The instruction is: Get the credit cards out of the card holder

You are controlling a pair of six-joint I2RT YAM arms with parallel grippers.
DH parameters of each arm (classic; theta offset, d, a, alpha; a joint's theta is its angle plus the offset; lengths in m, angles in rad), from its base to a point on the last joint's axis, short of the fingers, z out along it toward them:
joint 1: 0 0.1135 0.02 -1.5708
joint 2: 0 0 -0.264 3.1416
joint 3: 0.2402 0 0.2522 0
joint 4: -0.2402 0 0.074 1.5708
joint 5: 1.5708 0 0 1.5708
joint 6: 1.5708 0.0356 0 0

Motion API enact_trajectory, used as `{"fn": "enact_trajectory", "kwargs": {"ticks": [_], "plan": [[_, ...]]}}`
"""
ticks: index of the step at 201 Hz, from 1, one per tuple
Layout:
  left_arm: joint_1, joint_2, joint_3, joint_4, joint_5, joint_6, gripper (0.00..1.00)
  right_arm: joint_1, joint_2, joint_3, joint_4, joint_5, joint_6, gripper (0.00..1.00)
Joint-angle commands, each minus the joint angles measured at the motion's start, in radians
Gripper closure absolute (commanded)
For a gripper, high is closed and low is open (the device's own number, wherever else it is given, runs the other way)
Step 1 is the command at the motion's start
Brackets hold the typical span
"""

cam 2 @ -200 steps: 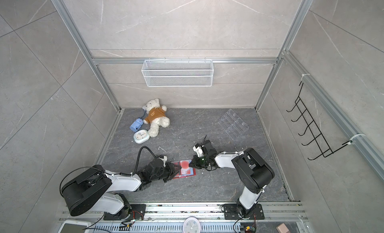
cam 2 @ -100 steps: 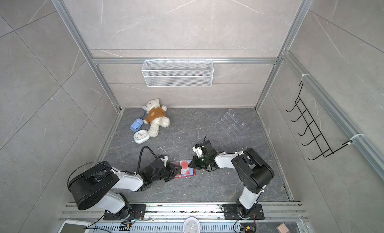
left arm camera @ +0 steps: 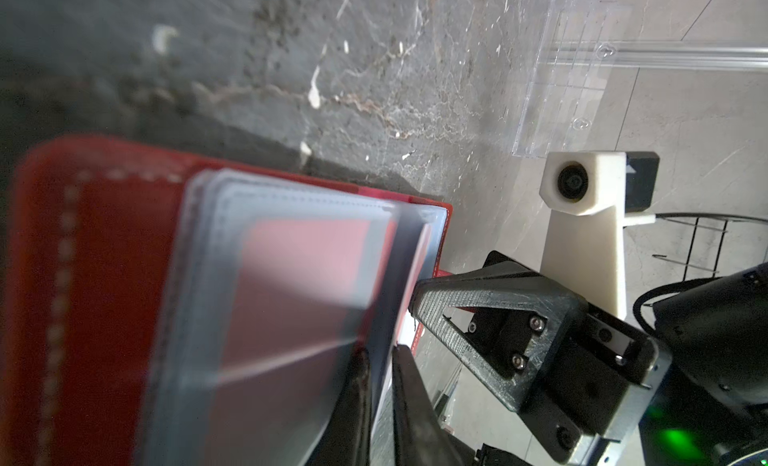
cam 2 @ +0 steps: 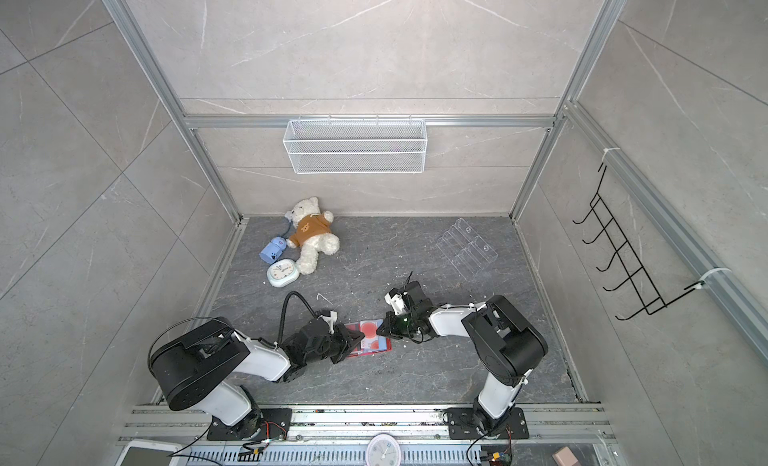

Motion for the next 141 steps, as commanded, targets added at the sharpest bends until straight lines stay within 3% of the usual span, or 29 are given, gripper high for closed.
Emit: {"fn": "enact_trajectory", "kwargs": {"ticks": [1, 16, 75, 141], "plan": [[-0.004, -0.015, -0.009, 0.016, -0.005, 0.033, 0.95, 0.011, 0.03, -0.015, -0.061, 0.023, -0.004, 1.0], [-0.003, -0.051, -0.013, -0.03, -0.015, 0.042, 1.0, 0.011, 0.029, -0.017, -0.063, 0.026, -0.004, 1.0], [0.003, -0.249, -0.007, -0.316, -0.055, 0.115, 1.0, 0.01, 0.034, -0.018, -0.077, 0.043, -0.002, 1.0], [0.006, -0.424, 0.011, -0.472, -0.083, 0.205, 1.0, 0.01, 0.006, -0.017, -0.106, 0.053, -0.004, 1.0]]}}
